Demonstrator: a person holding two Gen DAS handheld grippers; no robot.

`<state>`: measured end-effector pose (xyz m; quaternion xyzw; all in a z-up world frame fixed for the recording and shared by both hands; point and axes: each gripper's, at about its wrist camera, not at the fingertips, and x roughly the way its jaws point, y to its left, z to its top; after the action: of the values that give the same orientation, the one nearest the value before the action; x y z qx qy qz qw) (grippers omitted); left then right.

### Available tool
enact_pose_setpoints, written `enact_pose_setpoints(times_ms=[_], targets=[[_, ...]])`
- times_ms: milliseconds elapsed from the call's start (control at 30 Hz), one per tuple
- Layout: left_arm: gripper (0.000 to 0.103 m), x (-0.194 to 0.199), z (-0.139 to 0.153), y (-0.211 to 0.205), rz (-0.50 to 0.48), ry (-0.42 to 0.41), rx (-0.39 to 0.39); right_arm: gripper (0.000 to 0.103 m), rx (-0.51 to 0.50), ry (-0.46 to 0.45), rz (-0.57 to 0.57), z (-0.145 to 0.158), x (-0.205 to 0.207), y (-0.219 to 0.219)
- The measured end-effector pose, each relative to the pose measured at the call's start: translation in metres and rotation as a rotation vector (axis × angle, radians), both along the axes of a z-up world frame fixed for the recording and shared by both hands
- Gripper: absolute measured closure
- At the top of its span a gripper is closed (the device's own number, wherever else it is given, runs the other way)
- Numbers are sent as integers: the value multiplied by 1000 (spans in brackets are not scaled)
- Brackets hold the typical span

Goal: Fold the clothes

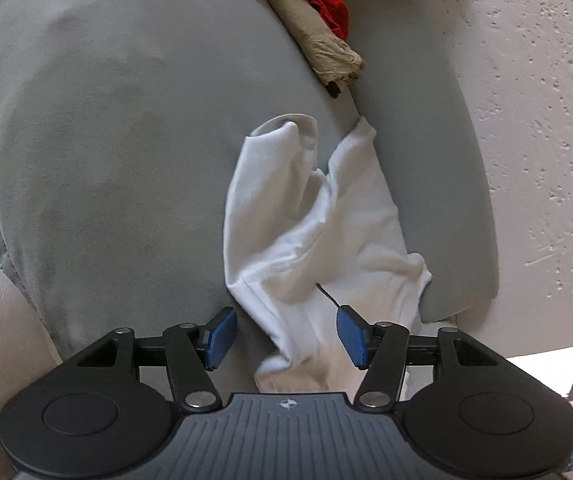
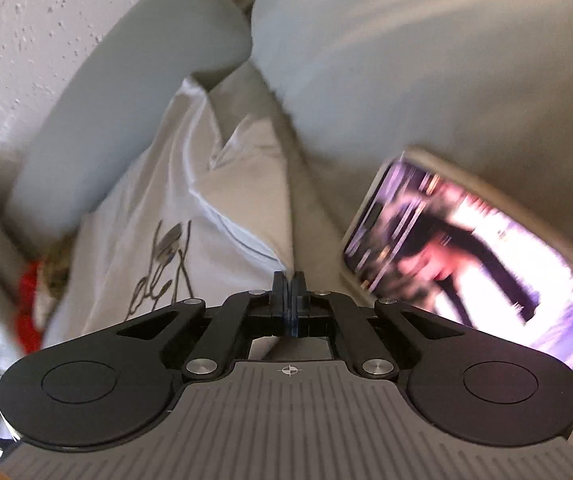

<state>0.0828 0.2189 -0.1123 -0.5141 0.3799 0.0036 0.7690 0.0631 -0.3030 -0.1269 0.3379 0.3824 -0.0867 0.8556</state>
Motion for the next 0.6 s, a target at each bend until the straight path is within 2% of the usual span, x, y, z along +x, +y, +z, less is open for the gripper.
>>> enact_pose_setpoints(times_ms=[67, 133, 267, 300, 400, 500, 600], targets=[[51, 3, -1, -2, -9, 10, 17, 103, -40, 11, -8, 8, 3, -2], [59, 4, -5, 0, 4, 21, 5, 103, -56, 29, -2, 10, 5, -3], [96, 9, -16, 10, 75, 51, -11, 102, -30, 91, 22, -3, 9, -5], [98, 9, -17, 14, 109, 53, -2, 102, -21, 102, 20, -6, 9, -7], [100, -1, 11, 14, 125, -37, 171, 102, -2, 103, 2, -5, 7, -11], [100, -15, 47, -6, 49, -114, 379, 103, -12, 96, 0, 8, 5, -9], [100, -32, 64, -16, 17, -106, 470, 103, -20, 110, 20, 24, -1, -5]])
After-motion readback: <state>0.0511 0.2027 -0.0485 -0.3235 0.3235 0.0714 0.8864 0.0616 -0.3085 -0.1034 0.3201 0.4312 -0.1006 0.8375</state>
